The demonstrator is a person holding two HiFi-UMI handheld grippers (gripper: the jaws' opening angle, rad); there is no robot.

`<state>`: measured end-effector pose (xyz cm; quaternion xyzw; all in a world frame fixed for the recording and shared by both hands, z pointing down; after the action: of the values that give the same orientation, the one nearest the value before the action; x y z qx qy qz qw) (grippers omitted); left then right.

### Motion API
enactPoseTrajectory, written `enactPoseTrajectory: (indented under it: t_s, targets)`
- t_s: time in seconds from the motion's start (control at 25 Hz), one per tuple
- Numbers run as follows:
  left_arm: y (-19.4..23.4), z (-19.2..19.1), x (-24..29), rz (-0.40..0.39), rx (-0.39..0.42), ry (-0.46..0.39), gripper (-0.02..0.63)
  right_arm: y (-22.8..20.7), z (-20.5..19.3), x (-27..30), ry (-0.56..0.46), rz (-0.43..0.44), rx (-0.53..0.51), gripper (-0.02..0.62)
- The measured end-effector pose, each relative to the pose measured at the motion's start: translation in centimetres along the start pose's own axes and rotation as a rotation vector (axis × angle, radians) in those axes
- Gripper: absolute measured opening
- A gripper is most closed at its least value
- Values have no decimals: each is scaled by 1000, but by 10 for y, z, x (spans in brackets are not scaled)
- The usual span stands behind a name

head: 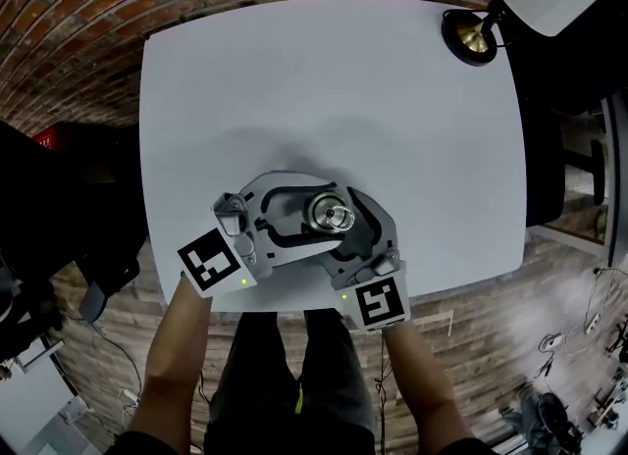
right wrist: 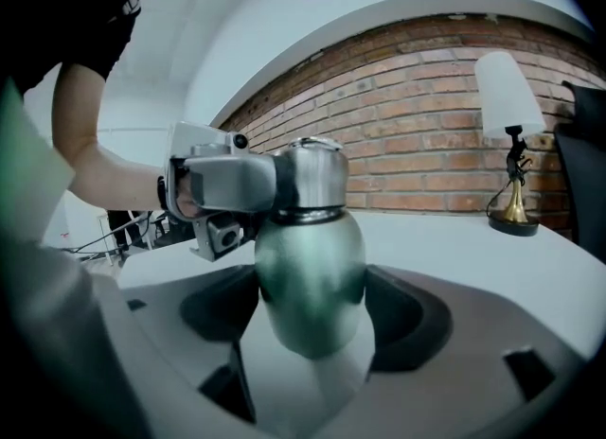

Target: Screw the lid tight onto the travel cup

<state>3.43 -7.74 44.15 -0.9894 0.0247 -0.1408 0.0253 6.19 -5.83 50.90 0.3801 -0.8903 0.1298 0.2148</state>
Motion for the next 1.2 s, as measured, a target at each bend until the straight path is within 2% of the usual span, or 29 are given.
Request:
enactPoseTrajectory:
  t_s: [0.4, 0.64, 0.8, 1.04, 1.08, 1.2]
  targets:
    - [5, 2, 2, -250, -18, -28, 265, 0, -1, -1, 3, 11, -1, 331]
    - [4, 2, 2, -318, -11, -18, 265, 2, -1, -2, 3, 18, 7, 331]
    - [4, -1, 1, -318, -29, -34, 267, 2, -1, -1, -2, 22, 10, 330]
    - [5, -4, 1, -260, -69, -50, 271, 1, -1, -1, -2, 24, 19, 330]
    - [5, -5, 1, -241, -93, -52, 279, 1, -1, -1, 0, 24, 19, 331]
    - [8, -10, -1, -176, -248, -74, 332, 0, -3, 0, 1, 24, 17, 330]
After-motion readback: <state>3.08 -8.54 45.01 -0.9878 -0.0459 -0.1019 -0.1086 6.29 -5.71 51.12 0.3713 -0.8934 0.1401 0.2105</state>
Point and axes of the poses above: the fingertips, and each gripper's own axes: x forward along the fingers, y to its left, z out of its top, the point moved 4 cm from there along -x, backward along the fingers, and after that the axes turned 8 degrees about y, right-handed, at the moved point
